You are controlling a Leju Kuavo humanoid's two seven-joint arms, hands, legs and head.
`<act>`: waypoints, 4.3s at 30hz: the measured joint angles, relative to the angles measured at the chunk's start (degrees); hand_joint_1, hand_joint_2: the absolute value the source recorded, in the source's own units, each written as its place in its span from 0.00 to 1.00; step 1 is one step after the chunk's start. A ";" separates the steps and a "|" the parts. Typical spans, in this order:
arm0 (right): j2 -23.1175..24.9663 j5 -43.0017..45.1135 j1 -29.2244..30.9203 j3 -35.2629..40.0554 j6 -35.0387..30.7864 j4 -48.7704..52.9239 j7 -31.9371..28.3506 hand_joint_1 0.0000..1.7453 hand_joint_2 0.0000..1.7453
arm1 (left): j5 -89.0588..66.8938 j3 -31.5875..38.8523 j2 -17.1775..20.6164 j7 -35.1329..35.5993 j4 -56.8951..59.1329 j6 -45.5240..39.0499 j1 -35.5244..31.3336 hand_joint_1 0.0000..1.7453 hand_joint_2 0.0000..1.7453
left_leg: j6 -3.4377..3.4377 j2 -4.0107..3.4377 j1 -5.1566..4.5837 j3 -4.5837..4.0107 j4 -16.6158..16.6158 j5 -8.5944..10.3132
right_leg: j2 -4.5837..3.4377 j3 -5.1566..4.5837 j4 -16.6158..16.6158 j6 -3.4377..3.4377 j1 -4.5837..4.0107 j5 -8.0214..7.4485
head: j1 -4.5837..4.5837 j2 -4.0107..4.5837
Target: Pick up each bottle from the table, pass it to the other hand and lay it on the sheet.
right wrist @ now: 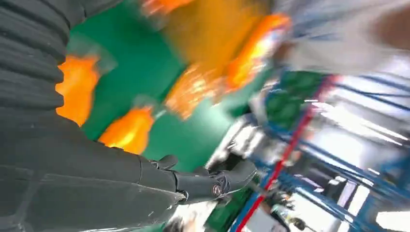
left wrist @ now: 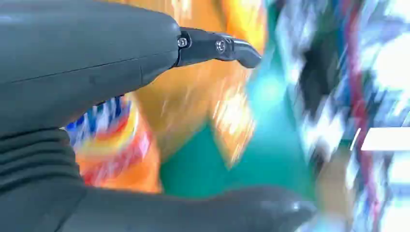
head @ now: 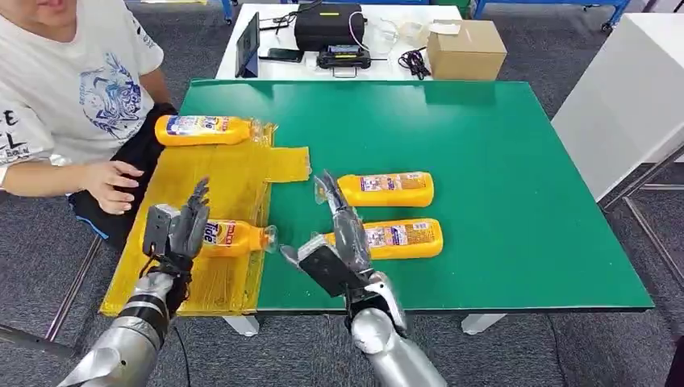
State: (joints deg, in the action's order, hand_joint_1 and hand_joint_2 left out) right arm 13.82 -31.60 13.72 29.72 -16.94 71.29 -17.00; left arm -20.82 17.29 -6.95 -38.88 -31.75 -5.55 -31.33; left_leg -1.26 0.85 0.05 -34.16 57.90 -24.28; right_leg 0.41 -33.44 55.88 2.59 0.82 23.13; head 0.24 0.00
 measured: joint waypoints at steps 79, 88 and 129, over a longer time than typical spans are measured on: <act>-25.12 -10.14 11.53 4.61 23.72 -15.09 16.19 1.00 1.00 | 10.27 -19.63 -2.01 -0.09 -26.41 -25.86 12.09 0.00 1.00 | -0.04 -0.04 -0.02 -0.62 0.08 0.02 | -0.04 -0.61 -0.08 -0.05 0.00 -0.11 | 0.04 0.00; -27.02 -6.18 11.47 5.23 24.31 -14.88 11.35 1.00 1.00 | 10.81 -20.39 -2.36 -0.09 -24.95 -25.08 11.34 0.00 1.00 | -0.05 -0.05 -0.02 -0.41 0.08 0.01 | -0.05 -0.43 -0.09 -0.04 -0.01 -0.11 | 0.04 0.00; -8.36 6.42 -7.57 -14.16 -1.09 13.33 -14.08 1.00 1.00 | 29.52 -20.37 -6.77 9.37 -24.59 7.07 11.73 0.00 1.00 | -0.05 -0.22 -0.05 -0.84 0.07 -0.01 | -0.12 -0.84 -0.06 -0.04 0.00 -0.11 | 0.04 0.00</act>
State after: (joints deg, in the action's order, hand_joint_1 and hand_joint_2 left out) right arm 5.46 -25.18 6.15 15.56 -18.03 84.61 -31.08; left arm 8.70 -3.08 -13.72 -29.51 -56.34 1.52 -19.60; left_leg -1.31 0.63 0.00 -35.00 57.97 -24.29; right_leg 0.29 -34.28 55.82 2.55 0.82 23.02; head 0.28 0.00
